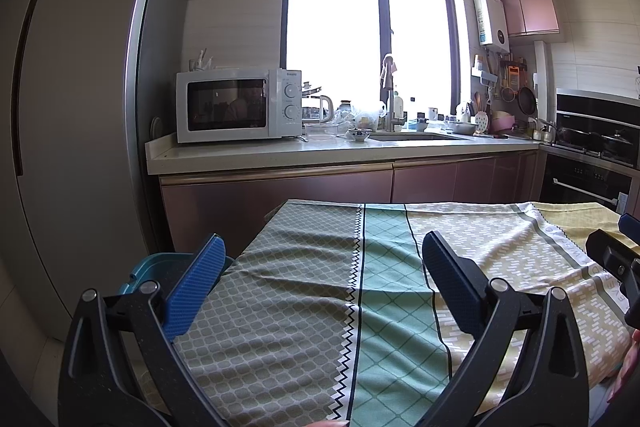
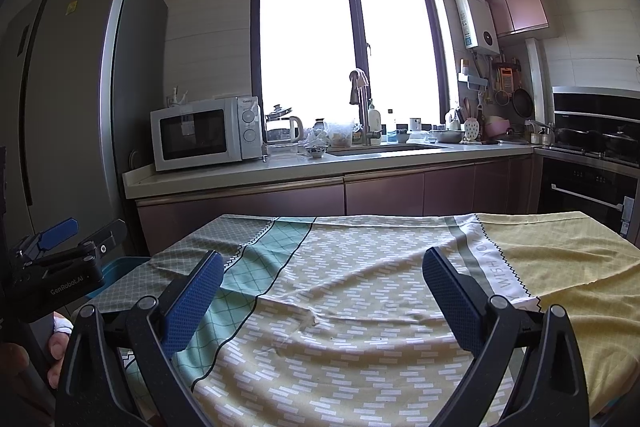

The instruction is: Collect trash

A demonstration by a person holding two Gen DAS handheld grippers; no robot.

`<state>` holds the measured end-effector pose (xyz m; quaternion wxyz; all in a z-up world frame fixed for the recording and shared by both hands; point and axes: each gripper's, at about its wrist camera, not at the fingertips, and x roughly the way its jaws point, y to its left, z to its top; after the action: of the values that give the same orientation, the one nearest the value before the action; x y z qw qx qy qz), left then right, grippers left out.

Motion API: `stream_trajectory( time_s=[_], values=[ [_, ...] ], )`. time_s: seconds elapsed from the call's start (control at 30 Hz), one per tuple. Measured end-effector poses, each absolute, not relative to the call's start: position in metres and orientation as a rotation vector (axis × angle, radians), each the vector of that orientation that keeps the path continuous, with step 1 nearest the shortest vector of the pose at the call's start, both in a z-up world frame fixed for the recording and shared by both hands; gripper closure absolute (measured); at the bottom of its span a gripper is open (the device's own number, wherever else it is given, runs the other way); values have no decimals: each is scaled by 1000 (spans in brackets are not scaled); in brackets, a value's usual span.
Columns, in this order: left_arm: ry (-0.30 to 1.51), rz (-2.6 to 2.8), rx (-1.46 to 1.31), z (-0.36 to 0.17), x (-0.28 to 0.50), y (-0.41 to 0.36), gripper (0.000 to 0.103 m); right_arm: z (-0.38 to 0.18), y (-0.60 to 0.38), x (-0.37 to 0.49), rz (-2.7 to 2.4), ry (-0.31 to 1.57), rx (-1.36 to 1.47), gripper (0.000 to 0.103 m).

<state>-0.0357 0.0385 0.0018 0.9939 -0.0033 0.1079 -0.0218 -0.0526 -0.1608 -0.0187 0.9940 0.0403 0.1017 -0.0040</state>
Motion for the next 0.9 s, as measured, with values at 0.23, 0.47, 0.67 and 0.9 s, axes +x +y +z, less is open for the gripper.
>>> stream_trajectory(
  time_s=[0.23,0.47,0.67,0.9],
  values=[
    [220,-43,-6,-1,-35,38,6,-19,-161,-52,-7,204,81,7],
    [223,-44,-6,-3,-34,37,6,-19,-162,-52,-9,205,83,7],
    [225,-45,-5,-4,-34,36,6,-19,-162,-51,-10,206,82,7],
    [225,-45,-5,-4,-33,36,6,-20,-162,-51,-9,210,83,7]
  ],
)
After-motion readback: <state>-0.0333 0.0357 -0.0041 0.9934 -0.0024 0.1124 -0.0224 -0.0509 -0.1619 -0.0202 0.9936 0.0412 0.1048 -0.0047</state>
